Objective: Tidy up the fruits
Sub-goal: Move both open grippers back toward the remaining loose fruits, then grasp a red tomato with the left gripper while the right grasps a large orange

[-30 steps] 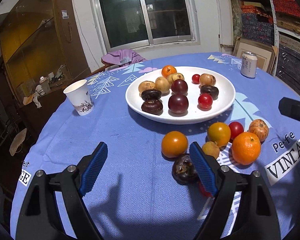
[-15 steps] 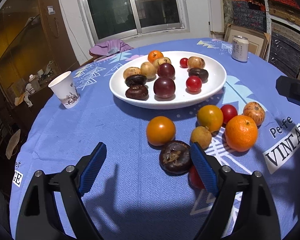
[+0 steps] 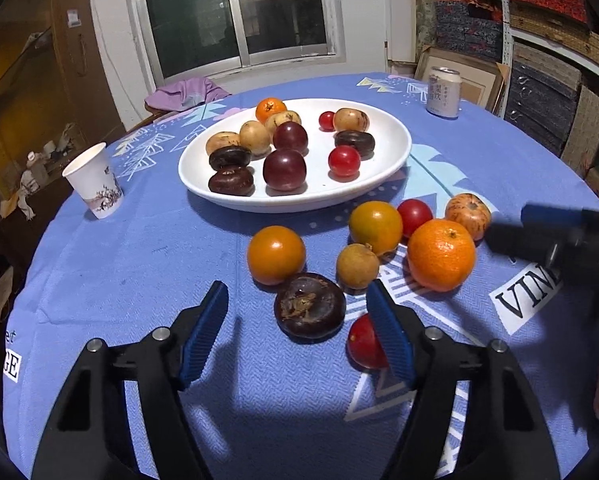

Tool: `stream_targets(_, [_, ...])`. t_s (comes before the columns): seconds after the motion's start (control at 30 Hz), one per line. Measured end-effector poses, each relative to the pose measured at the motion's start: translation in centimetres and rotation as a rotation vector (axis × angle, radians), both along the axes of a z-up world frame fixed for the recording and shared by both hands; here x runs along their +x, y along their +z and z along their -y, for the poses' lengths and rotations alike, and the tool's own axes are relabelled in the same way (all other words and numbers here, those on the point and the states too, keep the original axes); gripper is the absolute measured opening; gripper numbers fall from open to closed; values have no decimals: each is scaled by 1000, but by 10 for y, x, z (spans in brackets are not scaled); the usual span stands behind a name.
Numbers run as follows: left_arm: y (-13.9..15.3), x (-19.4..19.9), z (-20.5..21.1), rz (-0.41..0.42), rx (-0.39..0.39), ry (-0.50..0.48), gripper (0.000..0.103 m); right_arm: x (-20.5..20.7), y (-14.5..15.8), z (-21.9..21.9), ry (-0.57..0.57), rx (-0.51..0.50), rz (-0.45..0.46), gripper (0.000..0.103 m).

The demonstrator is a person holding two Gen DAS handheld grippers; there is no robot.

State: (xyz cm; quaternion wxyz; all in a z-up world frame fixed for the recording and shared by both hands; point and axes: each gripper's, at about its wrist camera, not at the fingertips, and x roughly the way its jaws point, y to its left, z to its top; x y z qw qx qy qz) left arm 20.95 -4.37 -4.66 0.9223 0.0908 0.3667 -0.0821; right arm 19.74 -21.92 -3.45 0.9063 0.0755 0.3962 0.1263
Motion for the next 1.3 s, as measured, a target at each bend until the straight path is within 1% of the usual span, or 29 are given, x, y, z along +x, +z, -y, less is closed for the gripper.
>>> stream_targets(0.03, [0,2,-2,-10,-19,1,71,-1,-1,-5,13,-25,3,89])
stream_targets(0.1, [-1,2,-3,-13,-28,0,71,-3,-2,-15,28,-73,23,89])
stream_targets(0.17, [-2,2,-1,-6,-20,-9,69,-2,-6,-25,53,-110,10,80])
stream_targets(0.2, [-2,1,1,-4,-13,-11,63,0,-9,-30,66,-124,-3,70])
stream_targets(0.23, [-2,2,1,-7,-14,-15,56,1,-13,-32,76,-141,-15,63])
stream_targets(0.33, [-2,3,0,-9,-12,-7,54,5,-22,-42,112,-184,-51,52])
stream_targets(0.37, [-3,3,-1,-8,-7,-1,54,5,-22,-46,121,-198,-44,51])
stream_targets(0.4, [-3,4,-2,-9,-8,0,54,5,-23,-47,129,-196,-43,47])
stream_targets(0.5, [-2,6,-5,-12,-8,8,56,6,-22,-47,125,-184,-43,46])
stream_targets(0.57, [-3,8,-7,-16,-10,26,61,8,-22,-44,116,-158,-48,47])
stream_targets(0.63, [-4,12,-13,-28,-22,62,75,9,-22,-42,111,-152,-47,46])
stream_targets(0.7, [-5,13,-15,-35,-34,71,78,6,-21,-43,117,-153,-38,44])
stream_targets(0.77, [-5,12,-13,-28,-27,62,78,3,-21,-44,144,-142,-34,44])
stream_targets(0.87, [-4,8,-9,-13,-14,47,78,1,-18,-42,145,-141,-23,44])
stream_targets(1.07, [-4,8,-7,-9,-8,45,78,-4,-8,-24,91,-93,6,44])
stream_targets(1.3, [-2,2,0,12,10,13,78,-5,-4,-12,71,-40,17,44])
